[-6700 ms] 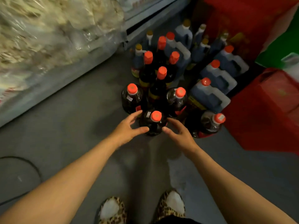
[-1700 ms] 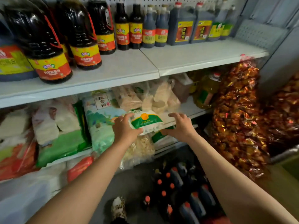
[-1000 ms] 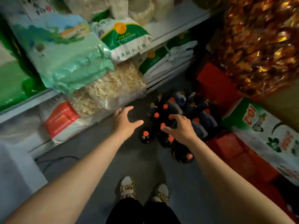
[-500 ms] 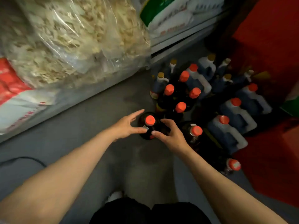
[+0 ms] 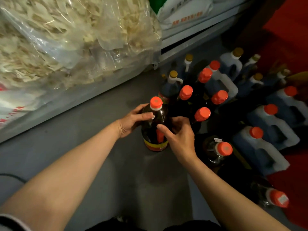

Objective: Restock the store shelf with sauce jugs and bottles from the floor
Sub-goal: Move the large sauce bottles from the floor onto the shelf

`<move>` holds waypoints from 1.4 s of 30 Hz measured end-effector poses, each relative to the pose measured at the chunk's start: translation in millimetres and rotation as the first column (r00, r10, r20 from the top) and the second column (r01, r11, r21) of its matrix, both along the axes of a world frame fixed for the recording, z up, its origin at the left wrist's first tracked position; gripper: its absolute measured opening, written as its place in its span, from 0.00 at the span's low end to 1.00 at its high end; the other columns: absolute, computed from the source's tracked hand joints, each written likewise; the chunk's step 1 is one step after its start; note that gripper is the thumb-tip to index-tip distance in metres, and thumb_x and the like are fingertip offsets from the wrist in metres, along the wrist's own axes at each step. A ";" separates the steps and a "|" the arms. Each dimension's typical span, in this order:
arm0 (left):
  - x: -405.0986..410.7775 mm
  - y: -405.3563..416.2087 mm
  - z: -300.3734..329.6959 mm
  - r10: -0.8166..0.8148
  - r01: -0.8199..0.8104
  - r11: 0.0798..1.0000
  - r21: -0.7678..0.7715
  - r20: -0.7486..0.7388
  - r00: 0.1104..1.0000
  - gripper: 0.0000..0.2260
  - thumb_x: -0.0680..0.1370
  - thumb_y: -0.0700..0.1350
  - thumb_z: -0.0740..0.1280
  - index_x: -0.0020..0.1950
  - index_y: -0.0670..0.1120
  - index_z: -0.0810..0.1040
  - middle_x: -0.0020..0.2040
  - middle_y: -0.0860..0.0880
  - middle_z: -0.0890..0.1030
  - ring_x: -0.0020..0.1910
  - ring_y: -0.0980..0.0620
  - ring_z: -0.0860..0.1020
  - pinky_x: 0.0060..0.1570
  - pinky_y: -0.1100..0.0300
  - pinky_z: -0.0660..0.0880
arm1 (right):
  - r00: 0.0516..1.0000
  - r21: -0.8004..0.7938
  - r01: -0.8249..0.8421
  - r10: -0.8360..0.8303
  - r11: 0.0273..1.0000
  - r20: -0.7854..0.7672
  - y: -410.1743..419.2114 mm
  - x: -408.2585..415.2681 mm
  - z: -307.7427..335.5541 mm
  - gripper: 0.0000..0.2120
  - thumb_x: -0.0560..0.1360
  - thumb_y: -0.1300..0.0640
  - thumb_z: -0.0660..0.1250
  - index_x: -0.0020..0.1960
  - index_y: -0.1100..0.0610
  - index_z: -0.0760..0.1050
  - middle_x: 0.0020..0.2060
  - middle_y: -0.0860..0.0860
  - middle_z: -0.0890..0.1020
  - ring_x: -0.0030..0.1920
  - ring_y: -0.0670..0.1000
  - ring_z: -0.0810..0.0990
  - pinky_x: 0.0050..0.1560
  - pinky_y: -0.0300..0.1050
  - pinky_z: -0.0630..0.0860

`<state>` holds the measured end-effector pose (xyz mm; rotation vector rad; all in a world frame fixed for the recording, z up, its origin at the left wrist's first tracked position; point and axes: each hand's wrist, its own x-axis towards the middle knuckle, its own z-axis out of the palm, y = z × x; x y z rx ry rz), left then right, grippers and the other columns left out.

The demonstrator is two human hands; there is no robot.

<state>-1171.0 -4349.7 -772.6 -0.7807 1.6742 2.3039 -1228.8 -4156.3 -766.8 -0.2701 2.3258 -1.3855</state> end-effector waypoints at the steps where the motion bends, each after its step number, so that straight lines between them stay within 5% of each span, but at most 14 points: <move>1: -1.3 -0.9 -3.6 0.020 -0.020 1.000 0.018 -0.005 1.000 0.40 0.60 0.55 0.80 0.69 0.47 0.73 0.63 0.44 0.80 0.65 0.46 0.77 0.63 0.55 0.73 | 1.000 -0.012 -0.021 0.021 1.000 0.004 -0.5 1.1 -5.6 0.31 0.60 0.30 0.75 0.52 0.51 0.76 0.54 0.47 0.81 0.56 0.47 0.81 0.58 0.53 0.79; 4: -6.3 -0.4 -11.7 0.088 -0.087 0.996 0.029 -0.024 0.996 0.48 0.57 0.63 0.81 0.72 0.45 0.71 0.65 0.42 0.79 0.66 0.44 0.76 0.67 0.50 0.72 | 0.994 -0.013 -0.107 0.107 0.994 -0.014 -5.0 4.9 -12.0 0.22 0.66 0.31 0.74 0.45 0.49 0.82 0.63 0.41 0.76 0.66 0.42 0.74 0.67 0.54 0.74; 9: -6.1 4.7 -12.2 0.143 -0.142 0.989 0.030 -0.029 0.989 0.48 0.56 0.70 0.79 0.71 0.50 0.72 0.65 0.46 0.79 0.68 0.47 0.75 0.72 0.49 0.68 | 0.987 -0.118 -0.056 0.073 0.991 0.145 -16.9 5.9 -2.7 0.08 0.76 0.46 0.73 0.42 0.49 0.84 0.74 0.41 0.70 0.71 0.36 0.66 0.75 0.49 0.67; 13: 2.6 -0.1 -13.1 0.113 -0.107 0.986 0.126 -0.040 0.993 0.48 0.57 0.67 0.80 0.73 0.49 0.71 0.65 0.48 0.80 0.68 0.50 0.76 0.71 0.54 0.67 | 0.987 -0.189 -0.085 0.109 0.978 0.122 -24.8 5.0 -6.1 0.11 0.77 0.49 0.72 0.39 0.53 0.81 0.66 0.35 0.76 0.65 0.33 0.74 0.69 0.42 0.71; 17: 16.0 -5.3 -6.3 0.081 -0.076 0.982 0.171 -0.024 0.996 0.40 0.59 0.56 0.81 0.69 0.51 0.74 0.59 0.51 0.83 0.61 0.52 0.79 0.64 0.56 0.72 | 0.967 -0.232 -0.080 0.132 0.970 0.219 -31.6 -0.5 -2.5 0.14 0.76 0.46 0.72 0.37 0.53 0.80 0.50 0.50 0.84 0.53 0.46 0.82 0.60 0.50 0.76; 21: 42.3 -2.8 22.8 0.067 -0.083 0.982 0.168 0.097 0.993 0.34 0.62 0.55 0.76 0.67 0.54 0.74 0.56 0.54 0.83 0.59 0.53 0.78 0.58 0.53 0.73 | 0.911 -0.233 -0.045 0.135 0.971 0.389 -22.5 8.6 37.6 0.12 0.79 0.54 0.70 0.40 0.58 0.81 0.43 0.52 0.87 0.49 0.48 0.86 0.50 0.40 0.80; 23: 59.2 4.8 48.9 0.117 -0.140 0.979 0.147 0.155 0.981 0.41 0.56 0.60 0.82 0.66 0.51 0.73 0.57 0.53 0.82 0.60 0.53 0.78 0.59 0.51 0.73 | 0.878 -0.216 -0.036 0.134 0.976 0.460 -16.5 15.8 68.8 0.13 0.79 0.55 0.69 0.41 0.64 0.78 0.37 0.49 0.85 0.42 0.44 0.85 0.43 0.35 0.79; 26: 79.0 19.8 102.9 0.173 -0.196 0.975 0.103 0.198 0.965 0.48 0.47 0.66 0.83 0.63 0.53 0.72 0.60 0.53 0.80 0.61 0.52 0.78 0.64 0.48 0.73 | 0.837 -0.168 -0.030 0.117 0.985 0.535 -10.4 24.2 125.3 0.17 0.79 0.50 0.71 0.38 0.61 0.76 0.34 0.53 0.82 0.38 0.49 0.83 0.41 0.43 0.81; 30: 99.6 34.9 185.9 0.126 -0.163 0.971 0.177 0.204 0.971 0.47 0.48 0.65 0.84 0.65 0.61 0.72 0.62 0.54 0.82 0.65 0.49 0.77 0.64 0.44 0.73 | 0.770 -0.142 -0.046 0.126 0.989 0.626 -3.3 34.1 214.6 0.33 0.72 0.37 0.73 0.50 0.71 0.78 0.49 0.67 0.84 0.53 0.66 0.85 0.60 0.65 0.79; 36: 115.8 54.2 320.0 0.200 -0.224 0.955 0.196 0.137 0.970 0.41 0.52 0.59 0.85 0.63 0.54 0.78 0.57 0.49 0.85 0.58 0.48 0.82 0.57 0.50 0.76 | 0.758 -0.106 -0.058 0.113 0.993 0.643 5.3 42.8 347.5 0.26 0.77 0.43 0.69 0.56 0.67 0.81 0.52 0.61 0.86 0.54 0.58 0.86 0.58 0.51 0.82; 39: 121.6 56.3 390.6 0.252 -0.268 0.957 0.108 0.139 0.958 0.31 0.58 0.56 0.82 0.58 0.52 0.81 0.54 0.48 0.85 0.58 0.46 0.82 0.64 0.45 0.74 | 0.765 -0.139 -0.102 0.167 0.985 0.622 4.4 49.9 416.1 0.21 0.81 0.46 0.64 0.56 0.64 0.81 0.49 0.55 0.87 0.47 0.49 0.87 0.46 0.40 0.83; 42: 126.3 50.6 462.7 0.291 -0.298 0.954 0.041 0.121 0.949 0.26 0.59 0.56 0.79 0.55 0.52 0.82 0.53 0.47 0.86 0.58 0.45 0.82 0.67 0.42 0.72 | 0.781 -0.216 -0.132 0.236 0.967 0.578 -0.5 57.2 486.9 0.19 0.83 0.49 0.62 0.60 0.65 0.78 0.51 0.58 0.86 0.51 0.52 0.87 0.49 0.44 0.84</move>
